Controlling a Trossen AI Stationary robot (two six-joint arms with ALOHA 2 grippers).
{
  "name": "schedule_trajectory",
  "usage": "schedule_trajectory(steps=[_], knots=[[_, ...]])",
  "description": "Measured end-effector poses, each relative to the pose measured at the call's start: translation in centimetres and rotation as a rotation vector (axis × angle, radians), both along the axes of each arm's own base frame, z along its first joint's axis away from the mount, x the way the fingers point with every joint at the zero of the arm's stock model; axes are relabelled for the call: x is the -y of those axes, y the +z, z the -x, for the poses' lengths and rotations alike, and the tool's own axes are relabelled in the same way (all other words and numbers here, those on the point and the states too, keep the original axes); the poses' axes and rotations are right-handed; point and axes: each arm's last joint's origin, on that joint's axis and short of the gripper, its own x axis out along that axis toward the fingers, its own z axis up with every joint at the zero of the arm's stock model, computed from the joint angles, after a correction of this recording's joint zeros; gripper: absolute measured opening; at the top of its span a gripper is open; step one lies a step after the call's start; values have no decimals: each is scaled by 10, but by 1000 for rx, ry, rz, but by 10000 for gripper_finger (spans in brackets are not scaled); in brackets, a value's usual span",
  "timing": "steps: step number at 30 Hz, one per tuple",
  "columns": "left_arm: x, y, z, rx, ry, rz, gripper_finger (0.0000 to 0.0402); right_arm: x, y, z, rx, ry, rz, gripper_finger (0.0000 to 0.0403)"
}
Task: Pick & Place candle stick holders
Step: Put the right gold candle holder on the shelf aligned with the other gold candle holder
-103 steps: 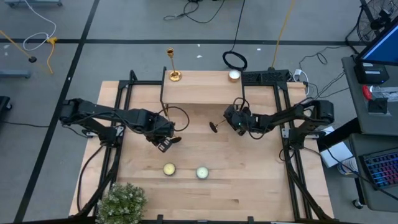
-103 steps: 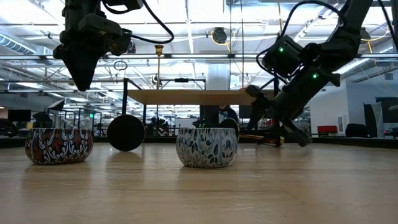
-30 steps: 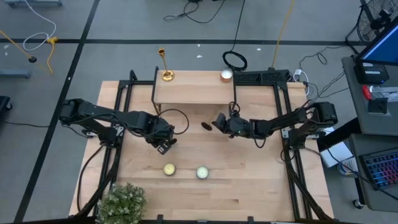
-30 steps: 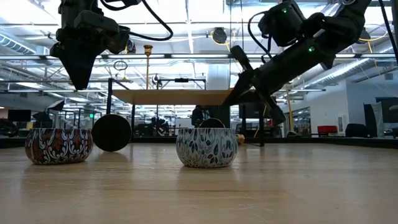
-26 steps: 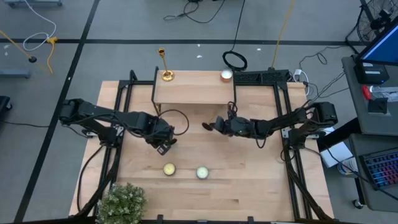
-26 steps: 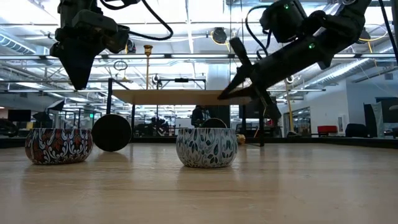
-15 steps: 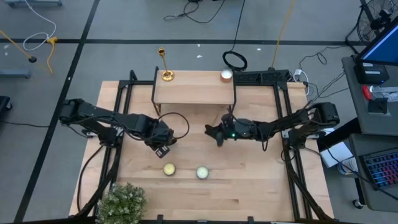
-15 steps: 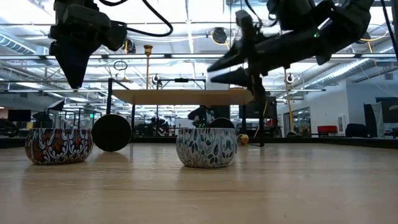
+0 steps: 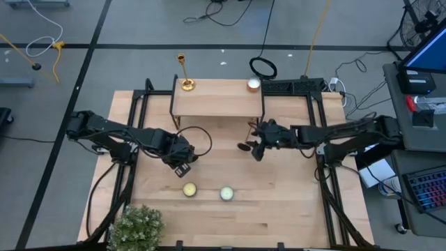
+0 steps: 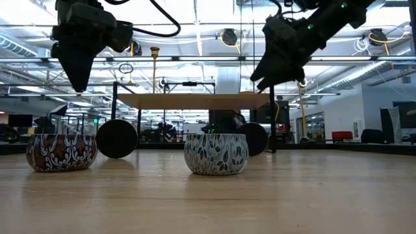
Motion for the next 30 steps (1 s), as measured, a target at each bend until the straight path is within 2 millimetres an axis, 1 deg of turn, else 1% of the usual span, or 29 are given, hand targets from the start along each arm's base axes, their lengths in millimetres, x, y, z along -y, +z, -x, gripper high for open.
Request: schedule_trajectory(steps=[4,7,15,25,27,30], knots=[[0,0,0,2,5,1,72,6,-13,2,-104,54,-60,237],[0,0,0,2,6,1,72,6,-22,2,-170,107,-76,247],[0,0,0,0,18,12,72,7,-26,4,-240,170,-43,266],[0,0,0,0,18,18,72,8,-30,5,-283,288,-10,266],[0,0,0,0,18,18,72,12,-34,2,-288,281,-15,262],[0,0,0,2,24,19,72,19,-45,-1,-314,273,-82,258]])
